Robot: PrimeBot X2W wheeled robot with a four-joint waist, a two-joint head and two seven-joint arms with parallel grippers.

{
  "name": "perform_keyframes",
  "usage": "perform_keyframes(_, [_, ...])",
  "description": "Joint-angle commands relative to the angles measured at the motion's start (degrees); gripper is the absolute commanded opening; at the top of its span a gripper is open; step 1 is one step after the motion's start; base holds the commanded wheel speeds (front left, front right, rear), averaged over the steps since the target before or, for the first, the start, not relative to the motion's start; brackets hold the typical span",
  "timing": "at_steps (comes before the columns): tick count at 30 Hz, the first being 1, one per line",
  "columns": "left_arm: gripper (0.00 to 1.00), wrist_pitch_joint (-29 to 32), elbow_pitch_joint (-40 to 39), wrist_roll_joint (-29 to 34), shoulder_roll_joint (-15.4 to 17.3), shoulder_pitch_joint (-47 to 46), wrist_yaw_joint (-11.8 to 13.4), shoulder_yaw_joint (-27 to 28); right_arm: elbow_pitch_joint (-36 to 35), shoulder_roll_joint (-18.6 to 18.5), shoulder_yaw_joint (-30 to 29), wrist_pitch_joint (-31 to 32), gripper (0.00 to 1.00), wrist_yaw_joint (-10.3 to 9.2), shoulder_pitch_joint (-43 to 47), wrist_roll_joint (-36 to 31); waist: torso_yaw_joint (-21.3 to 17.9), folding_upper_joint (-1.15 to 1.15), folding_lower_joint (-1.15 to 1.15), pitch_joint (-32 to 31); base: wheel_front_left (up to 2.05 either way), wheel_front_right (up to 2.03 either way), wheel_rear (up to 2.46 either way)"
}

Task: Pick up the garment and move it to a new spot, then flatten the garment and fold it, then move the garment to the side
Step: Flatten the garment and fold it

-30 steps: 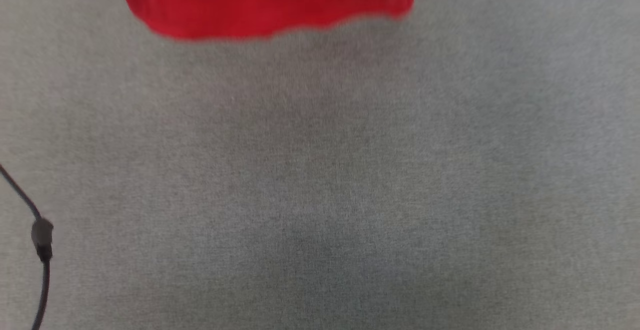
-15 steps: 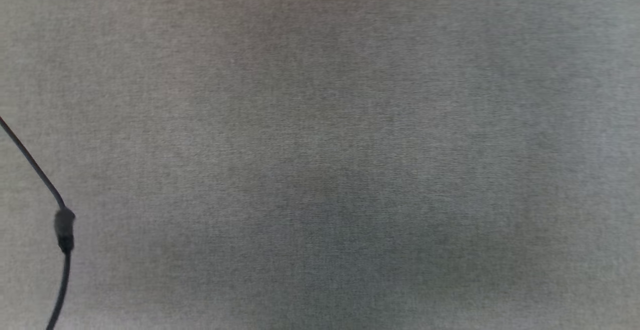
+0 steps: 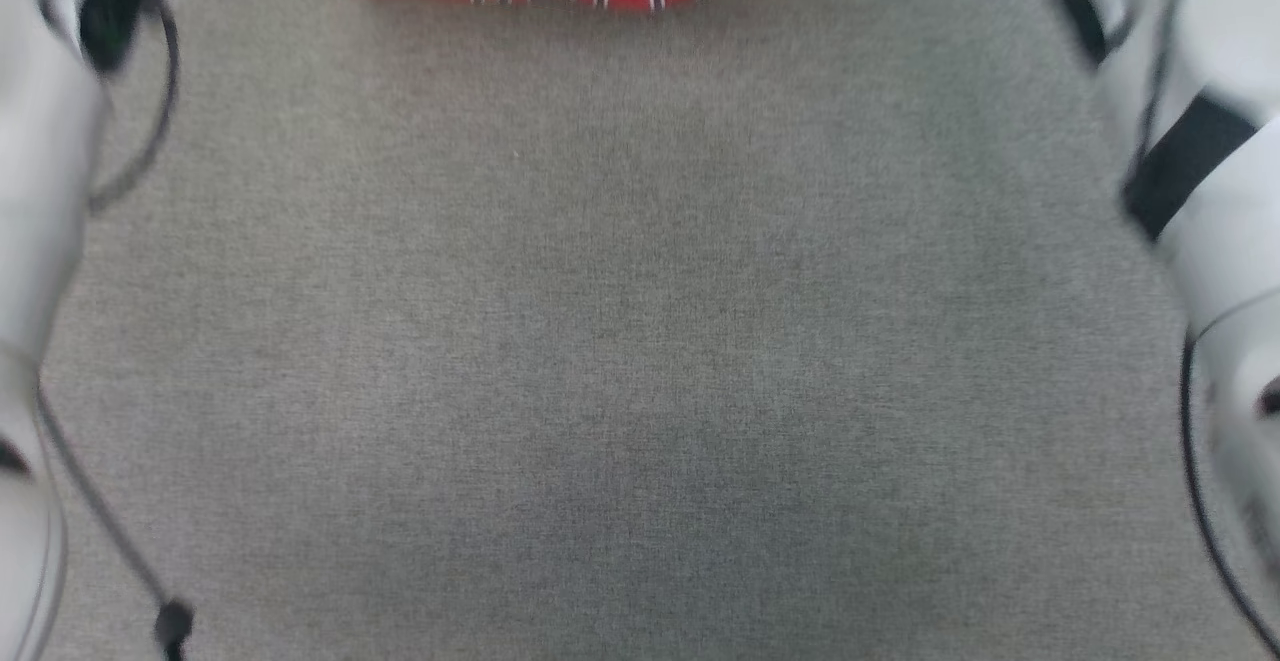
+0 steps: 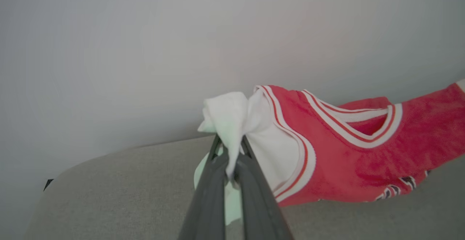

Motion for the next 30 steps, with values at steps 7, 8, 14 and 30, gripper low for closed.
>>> perform_keyframes(7, [0.0,9.84,-12.74,-6.55,8.34,15.04,-0.07,-3.29,-17.58,-6.33,12.0,12.21,0.0,-0.02,16.3,18.31,-0.44,0.0,0.0,-4.84,0.0,0.0,0.0])
perform_keyframes(8, [0.0,10.78,-14.89,-7.58,9.32,17.31,-0.07,-3.52,-21.46,-8.37,13.53,14.02,0.0,-0.02,19.02,20.97,-0.47,0.0,0.0,-5.25,0.0,0.0,0.0])
perform_keyframes(14, [0.0,14.92,-32.47,-11.67,17.73,31.52,5.59,-3.0,-44.25,-22.28,17.35,23.97,0.0,-0.01,35.29,32.47,-0.57,0.0,0.0,-6.96,0.0,0.0,0.0])
perform_keyframes(30, [0.0,16.82,-69.41,-20.24,35.82,64.35,27.45,-4.13,-71.46,-35.87,8.79,42.74,0.0,-0.02,65.35,39.35,-1.06,0.0,0.0,-10.09,0.0,0.0,0.0])
